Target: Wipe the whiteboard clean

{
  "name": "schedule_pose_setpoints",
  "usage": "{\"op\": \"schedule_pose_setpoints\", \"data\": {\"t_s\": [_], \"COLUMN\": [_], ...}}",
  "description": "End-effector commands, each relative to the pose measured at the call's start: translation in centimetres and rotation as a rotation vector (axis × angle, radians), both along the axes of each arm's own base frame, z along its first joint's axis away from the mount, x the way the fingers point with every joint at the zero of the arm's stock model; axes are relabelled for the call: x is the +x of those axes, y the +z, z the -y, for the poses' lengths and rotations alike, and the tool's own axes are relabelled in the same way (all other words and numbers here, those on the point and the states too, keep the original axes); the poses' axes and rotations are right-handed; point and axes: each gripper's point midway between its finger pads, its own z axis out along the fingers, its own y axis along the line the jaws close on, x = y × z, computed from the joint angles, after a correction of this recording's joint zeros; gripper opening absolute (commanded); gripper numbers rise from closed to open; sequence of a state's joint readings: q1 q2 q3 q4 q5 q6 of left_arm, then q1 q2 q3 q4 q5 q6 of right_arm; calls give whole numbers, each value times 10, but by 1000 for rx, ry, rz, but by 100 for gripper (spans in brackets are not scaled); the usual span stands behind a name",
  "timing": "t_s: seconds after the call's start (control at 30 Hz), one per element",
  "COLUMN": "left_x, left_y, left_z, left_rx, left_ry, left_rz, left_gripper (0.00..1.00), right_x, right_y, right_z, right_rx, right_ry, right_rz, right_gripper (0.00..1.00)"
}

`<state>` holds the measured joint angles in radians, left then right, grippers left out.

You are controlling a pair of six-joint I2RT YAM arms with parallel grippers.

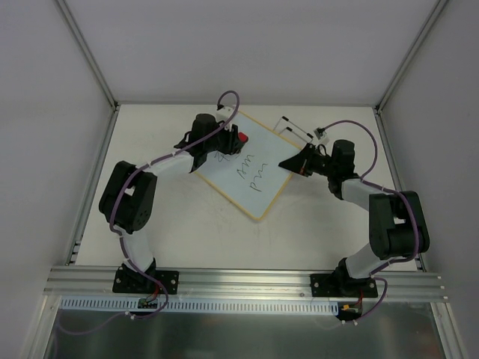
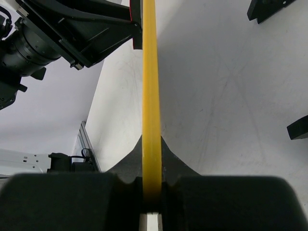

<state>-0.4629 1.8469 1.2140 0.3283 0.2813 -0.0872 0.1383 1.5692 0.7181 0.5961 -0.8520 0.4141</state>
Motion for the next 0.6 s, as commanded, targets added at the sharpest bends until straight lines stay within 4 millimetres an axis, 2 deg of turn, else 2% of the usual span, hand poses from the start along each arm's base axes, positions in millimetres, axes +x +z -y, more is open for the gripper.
{"op": "schedule_pose_setpoints", "data": {"t_s": [0.0,0.03,0.1,0.13,0.3,0.4,0.57], "left_x": [-28,-18,-12,-6,10,17,21], "left_y": [-47,-47,-47,-47,-54,-58,-53], "left_z": [-13,-30,-45,-59,-92,-102,-91], "left_rx": [63,55,25,22,35,26,-13], "left_ry": [25,67,105,137,221,244,212], "left_rz": [-167,-177,-203,-203,-205,-214,-214], "left_gripper": [0,0,0,0,0,0,0], "right_x": [-11,-11,-13,-13,-15,-16,-18], "right_y": [7,6,6,7,6,7,8], "right_z": [-22,-22,-22,-21,-21,-20,-21], "right_rx": [-71,-71,-71,-72,-71,-70,-65], "right_ry": [155,153,157,155,158,159,167], "right_rz": [211,209,209,215,213,216,216], "right_gripper": [0,0,0,0,0,0,0]}}
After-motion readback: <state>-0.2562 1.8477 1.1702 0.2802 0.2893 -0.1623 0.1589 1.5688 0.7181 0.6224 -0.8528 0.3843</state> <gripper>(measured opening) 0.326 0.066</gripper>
